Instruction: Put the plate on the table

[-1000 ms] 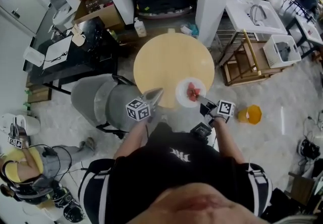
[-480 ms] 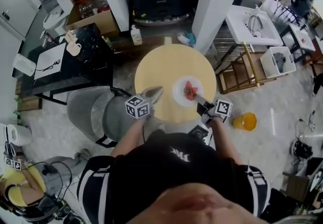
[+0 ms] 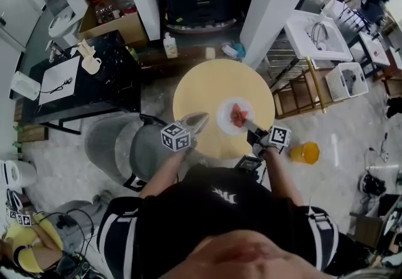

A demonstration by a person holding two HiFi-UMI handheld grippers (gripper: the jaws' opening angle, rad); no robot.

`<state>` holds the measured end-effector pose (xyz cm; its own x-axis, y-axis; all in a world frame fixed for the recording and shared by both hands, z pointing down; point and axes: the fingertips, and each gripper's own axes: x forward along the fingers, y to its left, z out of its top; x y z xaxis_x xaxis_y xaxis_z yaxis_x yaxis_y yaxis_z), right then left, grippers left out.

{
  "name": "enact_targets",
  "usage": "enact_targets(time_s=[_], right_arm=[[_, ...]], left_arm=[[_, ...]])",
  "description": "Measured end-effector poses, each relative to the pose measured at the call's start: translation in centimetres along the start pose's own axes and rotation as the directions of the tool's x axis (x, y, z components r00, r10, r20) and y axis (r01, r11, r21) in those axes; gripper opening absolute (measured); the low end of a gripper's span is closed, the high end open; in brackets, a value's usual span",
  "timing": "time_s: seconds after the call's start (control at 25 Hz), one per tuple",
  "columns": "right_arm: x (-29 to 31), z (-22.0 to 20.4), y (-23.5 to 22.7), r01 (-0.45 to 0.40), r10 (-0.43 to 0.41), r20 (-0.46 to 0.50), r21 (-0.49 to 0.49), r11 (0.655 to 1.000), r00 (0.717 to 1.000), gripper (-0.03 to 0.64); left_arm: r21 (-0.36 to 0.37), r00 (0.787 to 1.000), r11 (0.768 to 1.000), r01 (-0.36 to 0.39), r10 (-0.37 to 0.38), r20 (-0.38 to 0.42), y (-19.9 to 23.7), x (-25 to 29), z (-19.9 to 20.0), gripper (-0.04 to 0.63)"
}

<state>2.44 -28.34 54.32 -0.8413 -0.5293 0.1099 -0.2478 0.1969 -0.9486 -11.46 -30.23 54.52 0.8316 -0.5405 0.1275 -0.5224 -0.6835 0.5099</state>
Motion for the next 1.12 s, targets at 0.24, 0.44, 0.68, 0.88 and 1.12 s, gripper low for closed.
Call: enact_targets(time_s=[0.24,0.44,0.68,0.88,1.12], right_arm=[[0.4,0.2,-0.4,0.002,-0.002,-0.027,0.014,1.000,1.000,0.020],[-0.4,0.8,-1.4,-0.006,0.006,-0.056,0.008,1.000,0.998,0.020],[-2.2,2.7,-2.1,-0.029,0.030,-0.068,0.007,1.000,0.997,0.020],[-2.9,3.8,-2.5,-0.045,0.044,-0.070,-0.012,0.999,0.997,0.020],[-3.5,4.3,-3.6,-0.042,0.043,-0.062,0.007,0.999,0.997,0.020]], left_arm=[[-0.010,1.000,1.000,-0.011,0.011,-0.007,0.3,0.5,-0.4,0.003],[-0.017,0.999,0.999,-0.045,0.045,-0.007,0.3,1.2,-0.8,0.003],[-0.011,0.997,0.997,-0.078,0.078,-0.020,-0.8,3.0,-1.2,0.003],[0.011,0.995,0.996,-0.085,0.086,-0.052,-1.4,4.1,-1.8,0.003],[0.010,0.992,0.995,-0.095,0.096,-0.084,-1.5,4.7,-3.0,0.003]])
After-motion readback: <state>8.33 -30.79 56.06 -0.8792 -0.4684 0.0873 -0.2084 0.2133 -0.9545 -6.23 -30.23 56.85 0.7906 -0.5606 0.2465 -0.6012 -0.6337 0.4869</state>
